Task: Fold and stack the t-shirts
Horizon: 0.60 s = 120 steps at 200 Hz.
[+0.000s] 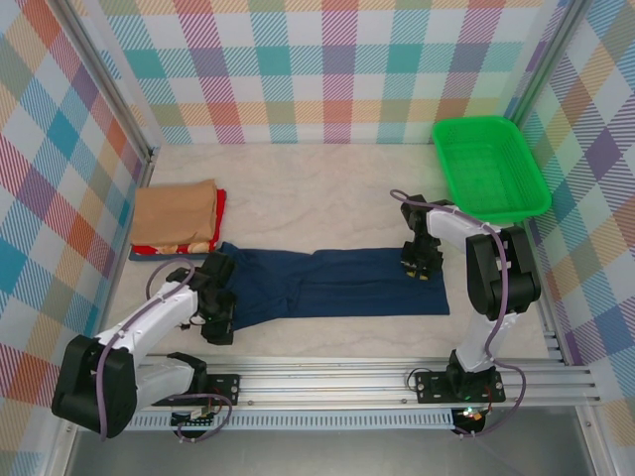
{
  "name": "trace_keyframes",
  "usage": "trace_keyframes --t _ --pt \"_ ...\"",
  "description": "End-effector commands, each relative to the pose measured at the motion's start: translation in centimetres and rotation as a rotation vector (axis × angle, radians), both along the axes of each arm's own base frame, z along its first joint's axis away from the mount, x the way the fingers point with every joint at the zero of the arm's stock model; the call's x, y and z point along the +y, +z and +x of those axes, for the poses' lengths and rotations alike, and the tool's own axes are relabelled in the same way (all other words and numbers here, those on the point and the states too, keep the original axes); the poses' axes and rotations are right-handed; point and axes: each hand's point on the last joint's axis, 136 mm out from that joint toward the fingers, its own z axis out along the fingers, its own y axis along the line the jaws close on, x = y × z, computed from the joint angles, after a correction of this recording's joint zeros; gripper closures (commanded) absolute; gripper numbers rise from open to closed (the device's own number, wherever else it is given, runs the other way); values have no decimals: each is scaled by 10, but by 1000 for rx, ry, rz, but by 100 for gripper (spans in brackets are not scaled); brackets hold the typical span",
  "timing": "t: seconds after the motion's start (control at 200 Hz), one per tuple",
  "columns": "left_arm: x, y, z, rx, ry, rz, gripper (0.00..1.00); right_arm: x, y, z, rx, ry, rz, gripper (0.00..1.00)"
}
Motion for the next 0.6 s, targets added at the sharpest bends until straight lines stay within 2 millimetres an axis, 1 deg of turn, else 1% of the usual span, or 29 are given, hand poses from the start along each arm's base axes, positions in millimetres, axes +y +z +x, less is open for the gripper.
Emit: trace_keyframes --t 0.0,0.085,0.18,0.245,0.285,0.355,0.46,0.525,0.595 --pt "-3 -4 7 -4 74 -21 42 2 3 2 1 8 9 79" --pt "-1 -1 13 -29 70 -7 55 2 3 2 2 6 7 79" --pt "0 1 13 -30 64 1 77 2 1 2 6 4 7 79" --pt "1 2 13 -31 55 8 93 2 1 2 6 3 5 79" --pt "2 4 13 -30 43 16 100 2 1 2 7 2 8 79" --pt "5 13 21 -56 -2 40 100 3 1 3 5 4 10 79" --pt "7 30 46 -104 -135 94 100 3 1 4 6 4 7 79" --pt "8 36 57 -80 -252 130 100 3 2 5 5 4 8 79" --pt "9 41 68 -42 -337 166 100 3 2 6 5 4 7 79"
